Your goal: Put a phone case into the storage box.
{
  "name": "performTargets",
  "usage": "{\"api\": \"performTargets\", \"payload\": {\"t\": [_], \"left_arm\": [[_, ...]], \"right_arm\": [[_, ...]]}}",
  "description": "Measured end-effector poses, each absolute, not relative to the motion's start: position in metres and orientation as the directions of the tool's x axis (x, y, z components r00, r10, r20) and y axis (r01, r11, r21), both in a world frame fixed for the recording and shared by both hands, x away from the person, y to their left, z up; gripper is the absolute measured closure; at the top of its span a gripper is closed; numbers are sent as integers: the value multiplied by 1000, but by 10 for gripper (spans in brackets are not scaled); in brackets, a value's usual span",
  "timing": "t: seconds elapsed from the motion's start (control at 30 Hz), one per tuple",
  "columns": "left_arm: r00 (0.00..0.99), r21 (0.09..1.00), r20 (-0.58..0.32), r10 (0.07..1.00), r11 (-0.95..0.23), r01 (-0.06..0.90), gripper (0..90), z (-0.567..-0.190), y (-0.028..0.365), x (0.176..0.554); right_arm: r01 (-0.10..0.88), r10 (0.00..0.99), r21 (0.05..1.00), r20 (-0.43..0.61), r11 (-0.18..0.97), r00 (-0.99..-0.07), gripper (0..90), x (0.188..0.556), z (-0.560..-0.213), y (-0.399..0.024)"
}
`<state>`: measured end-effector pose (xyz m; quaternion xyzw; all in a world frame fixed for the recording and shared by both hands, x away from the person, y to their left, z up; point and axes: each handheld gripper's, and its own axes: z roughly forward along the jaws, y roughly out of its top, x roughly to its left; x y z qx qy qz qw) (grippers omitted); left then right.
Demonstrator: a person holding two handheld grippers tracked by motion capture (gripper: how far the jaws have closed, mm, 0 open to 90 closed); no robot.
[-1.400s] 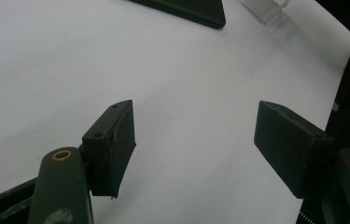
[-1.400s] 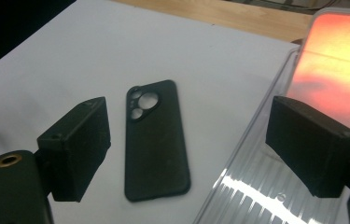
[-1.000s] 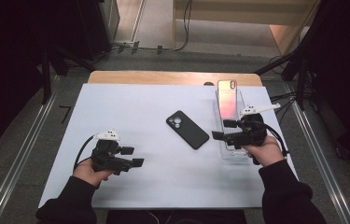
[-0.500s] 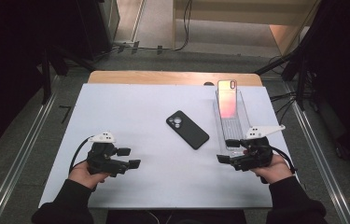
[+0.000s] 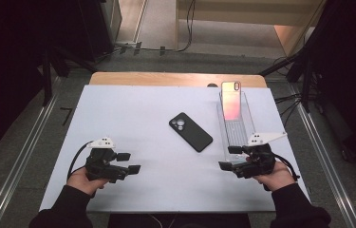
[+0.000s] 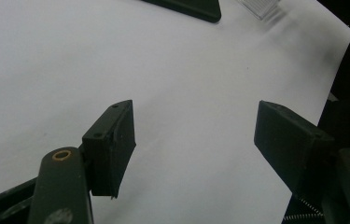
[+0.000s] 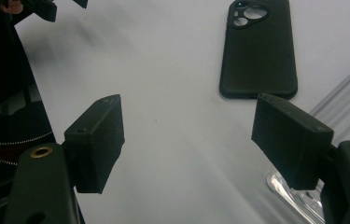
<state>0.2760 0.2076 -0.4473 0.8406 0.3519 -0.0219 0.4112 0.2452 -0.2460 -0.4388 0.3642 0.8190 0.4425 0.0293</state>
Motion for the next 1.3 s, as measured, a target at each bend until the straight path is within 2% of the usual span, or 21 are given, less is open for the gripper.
{"api": "performTargets", "payload": {"t": [0.47,1.3], "left_arm": [[736,676,-327,592,-398,620,296,-447,212,274],[740,677,-326,588,-401,617,296,-447,212,276]], "right_arm": [[597,716,765,275,241,-642,224,270,-426,-225],[593,734,769,257,238,-629,217,328,-420,-197]]}}
